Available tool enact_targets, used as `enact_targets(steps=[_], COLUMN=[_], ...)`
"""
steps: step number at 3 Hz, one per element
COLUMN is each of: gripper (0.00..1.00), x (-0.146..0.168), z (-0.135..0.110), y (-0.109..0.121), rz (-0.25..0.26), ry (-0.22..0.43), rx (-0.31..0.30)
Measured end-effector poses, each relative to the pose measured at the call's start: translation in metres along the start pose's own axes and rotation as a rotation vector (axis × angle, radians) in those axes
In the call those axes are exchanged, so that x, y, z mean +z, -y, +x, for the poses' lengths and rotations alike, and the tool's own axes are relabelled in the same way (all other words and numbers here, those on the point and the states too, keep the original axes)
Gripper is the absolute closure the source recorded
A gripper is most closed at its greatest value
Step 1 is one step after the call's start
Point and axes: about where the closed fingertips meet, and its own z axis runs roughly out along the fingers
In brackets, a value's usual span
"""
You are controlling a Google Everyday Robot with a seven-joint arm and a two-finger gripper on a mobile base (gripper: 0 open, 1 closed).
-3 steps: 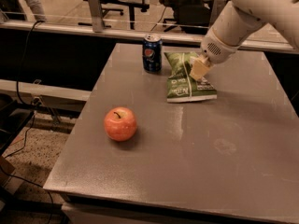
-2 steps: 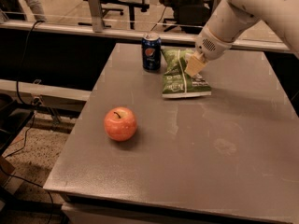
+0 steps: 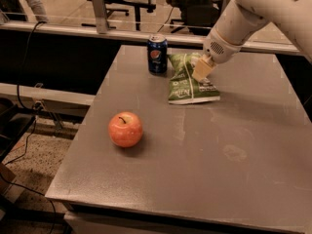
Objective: Move green jalapeno chip bag near pepsi can
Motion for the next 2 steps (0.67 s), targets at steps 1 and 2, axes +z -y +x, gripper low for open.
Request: enact_targets(steps=[1,2], gripper=[0.08,0.00], x=[0.0021,0.0037], z=[-0.0004,-0.0007], y=[-0.0005,-0.0010], rz=[-0.002,-0.004], ry=[-0.001,-0.003], rx=[-0.001,-0.002])
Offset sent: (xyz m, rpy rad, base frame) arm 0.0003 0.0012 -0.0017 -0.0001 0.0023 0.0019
